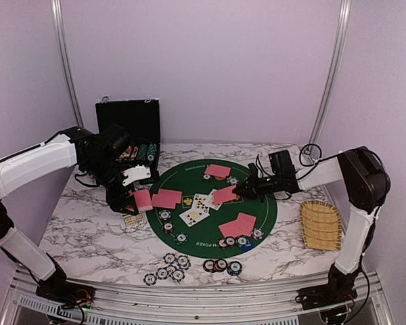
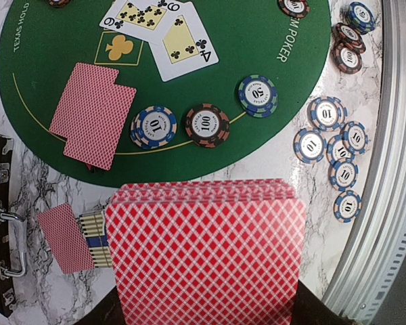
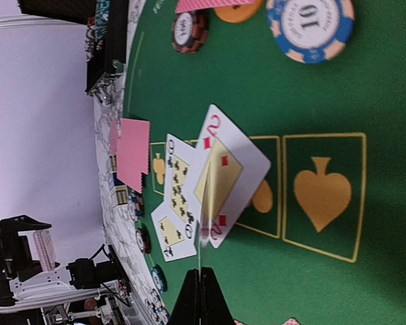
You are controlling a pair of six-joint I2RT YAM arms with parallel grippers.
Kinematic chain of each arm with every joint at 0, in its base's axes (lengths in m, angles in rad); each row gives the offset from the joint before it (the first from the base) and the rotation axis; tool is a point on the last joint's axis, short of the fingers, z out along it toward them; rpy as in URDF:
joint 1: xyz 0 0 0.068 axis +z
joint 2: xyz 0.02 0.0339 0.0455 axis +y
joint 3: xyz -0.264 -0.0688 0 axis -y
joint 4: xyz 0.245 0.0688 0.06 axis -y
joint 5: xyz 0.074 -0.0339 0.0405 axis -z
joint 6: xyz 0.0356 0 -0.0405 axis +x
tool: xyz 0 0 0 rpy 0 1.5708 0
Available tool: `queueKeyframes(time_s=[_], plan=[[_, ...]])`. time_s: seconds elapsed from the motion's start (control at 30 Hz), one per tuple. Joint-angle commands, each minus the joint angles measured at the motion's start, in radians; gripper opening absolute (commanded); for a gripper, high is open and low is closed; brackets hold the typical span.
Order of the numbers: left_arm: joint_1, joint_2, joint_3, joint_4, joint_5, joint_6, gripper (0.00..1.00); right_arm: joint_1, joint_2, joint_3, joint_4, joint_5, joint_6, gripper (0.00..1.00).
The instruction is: Distribute texas hold em gaming equipment
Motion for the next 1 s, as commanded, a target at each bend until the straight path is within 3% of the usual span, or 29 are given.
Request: queueKeyframes(time_s=[0.0, 0.4, 0.63, 0.8, 0.97], plan=[[0.006, -0.026, 0.006, -0.013, 0.012, 0.005, 0.00, -0.009, 0.067, 0.048, -0.098, 0.047, -0.098, 0.00], [0.006, -0.032, -0.002, -0.016, 0.013, 0.006, 0.00, -0.008, 0.131, 0.200, -0.353, 0.184, -0.261, 0.00], [0.006, -0.035, -0.001, -0.017, 0.017, 0.007, 0.00, 0.026, 0.148, 0.272, -0.502, 0.264, -0.357, 0.25], [0.006, -0.035, 0.002, -0.020, 0.020, 0.007, 0.00, 0.042, 0.143, 0.290, -0.554, 0.284, -0.382, 0.29], [0.006, -0.032, 0.008, -0.021, 0.019, 0.008, 0.00, 0.042, 0.078, 0.301, -0.553, 0.326, -0.368, 0.40]])
